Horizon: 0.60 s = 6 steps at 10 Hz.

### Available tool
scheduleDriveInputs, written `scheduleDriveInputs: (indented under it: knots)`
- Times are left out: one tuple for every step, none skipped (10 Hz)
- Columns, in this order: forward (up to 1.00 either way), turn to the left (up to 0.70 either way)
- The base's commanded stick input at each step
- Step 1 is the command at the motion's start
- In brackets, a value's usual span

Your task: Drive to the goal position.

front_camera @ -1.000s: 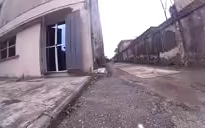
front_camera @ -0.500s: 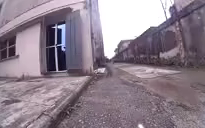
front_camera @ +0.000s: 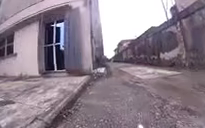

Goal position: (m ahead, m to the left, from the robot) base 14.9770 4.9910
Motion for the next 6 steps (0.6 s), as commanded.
scheduleDriveInputs:
  knots:
    - [0.7,-0.35]
    - [0.7,-0.35]
    - [0.7,-0.35]
    - [0.7,-0.35]
    - [0.7,-0.35]
    - [0.7,-0.35]
